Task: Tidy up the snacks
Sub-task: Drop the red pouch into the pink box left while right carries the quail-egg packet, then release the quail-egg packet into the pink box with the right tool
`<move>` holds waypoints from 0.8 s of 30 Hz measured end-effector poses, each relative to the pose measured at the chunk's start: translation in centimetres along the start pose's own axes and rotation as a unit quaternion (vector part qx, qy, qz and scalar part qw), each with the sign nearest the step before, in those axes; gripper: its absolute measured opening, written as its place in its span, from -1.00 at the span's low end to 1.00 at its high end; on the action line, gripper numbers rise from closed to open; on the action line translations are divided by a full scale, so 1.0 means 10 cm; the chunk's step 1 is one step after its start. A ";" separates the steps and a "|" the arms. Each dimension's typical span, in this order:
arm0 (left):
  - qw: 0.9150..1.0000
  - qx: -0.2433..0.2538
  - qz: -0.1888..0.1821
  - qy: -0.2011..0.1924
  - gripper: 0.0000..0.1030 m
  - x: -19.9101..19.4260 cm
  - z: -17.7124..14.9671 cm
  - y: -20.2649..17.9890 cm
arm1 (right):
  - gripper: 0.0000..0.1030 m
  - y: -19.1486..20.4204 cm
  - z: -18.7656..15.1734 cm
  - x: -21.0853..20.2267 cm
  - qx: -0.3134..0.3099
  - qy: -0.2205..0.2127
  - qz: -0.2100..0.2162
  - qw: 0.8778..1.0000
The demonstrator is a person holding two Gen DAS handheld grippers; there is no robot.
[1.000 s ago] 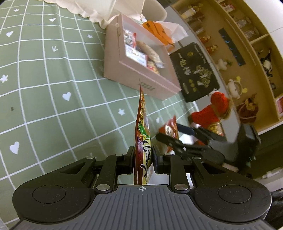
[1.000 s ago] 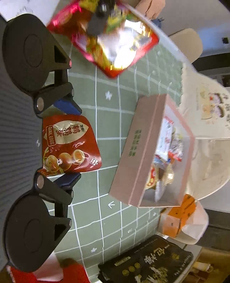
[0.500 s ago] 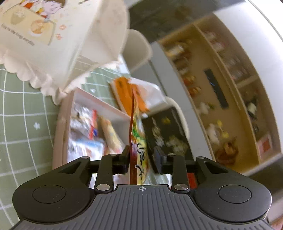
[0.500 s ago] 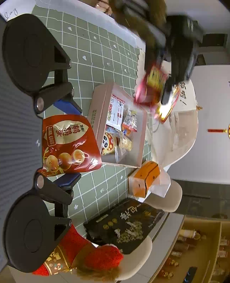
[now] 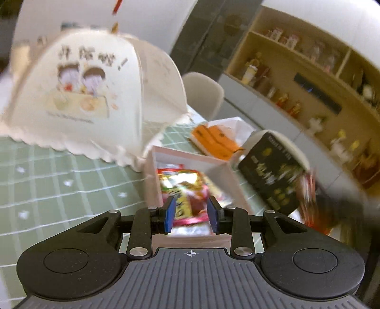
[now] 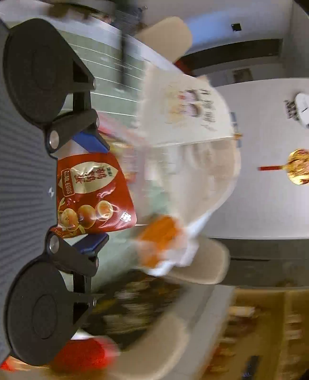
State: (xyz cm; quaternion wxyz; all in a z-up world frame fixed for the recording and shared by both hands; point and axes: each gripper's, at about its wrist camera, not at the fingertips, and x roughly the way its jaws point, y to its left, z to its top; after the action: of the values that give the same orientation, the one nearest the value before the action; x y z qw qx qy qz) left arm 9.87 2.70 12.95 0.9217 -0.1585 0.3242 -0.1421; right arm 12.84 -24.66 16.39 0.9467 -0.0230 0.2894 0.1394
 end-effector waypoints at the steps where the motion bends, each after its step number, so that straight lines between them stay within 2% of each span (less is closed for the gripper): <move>1: 1.000 0.003 0.000 0.001 -0.38 -0.05 -0.05 -0.04 | 0.50 0.04 0.15 0.11 -0.006 -0.014 -0.008 1.000; 4: 1.000 0.017 0.000 0.017 -0.51 -0.15 -0.20 -0.14 | 0.50 0.11 0.39 0.40 -0.018 -0.014 -0.019 1.000; 8: 0.998 0.045 0.025 0.035 -0.63 -0.17 -0.38 -0.21 | 0.49 0.11 0.39 0.53 0.000 -0.001 0.002 1.000; 11: 0.998 0.030 0.009 0.048 -0.69 -0.20 -0.45 -0.21 | 0.49 0.03 0.29 0.44 0.053 0.011 0.056 0.997; 13: 0.998 0.040 0.014 0.048 -0.70 -0.22 -0.49 -0.28 | 0.50 0.01 0.16 0.34 0.086 0.038 0.080 0.992; 15: 0.996 0.066 0.033 0.042 -0.70 -0.25 -0.52 -0.41 | 0.50 0.08 -0.03 0.24 0.090 0.072 0.061 0.991; 18: 0.990 0.109 0.088 0.034 -0.70 -0.28 -0.56 -0.64 | 0.50 0.21 -0.30 0.09 0.062 0.098 0.026 0.993; 20: 0.985 0.117 0.121 0.037 -0.70 -0.28 -0.56 -0.73 | 0.50 0.26 -0.46 0.04 0.051 0.113 0.013 0.992; 21: 0.985 0.116 0.123 0.043 -0.70 -0.27 -0.55 -0.75 | 0.50 0.27 -0.53 0.01 0.051 0.120 0.006 0.991; 24: 0.988 0.089 0.096 0.080 -0.70 -0.20 -0.53 -0.75 | 0.50 0.26 -0.65 -0.08 0.062 0.134 -0.007 0.989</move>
State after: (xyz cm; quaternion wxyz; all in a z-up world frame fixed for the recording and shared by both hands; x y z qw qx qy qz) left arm 3.79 -4.42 13.03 0.9126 -0.0322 0.3966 -0.0940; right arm 7.97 -23.20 11.52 0.8999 0.0157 0.4215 0.1105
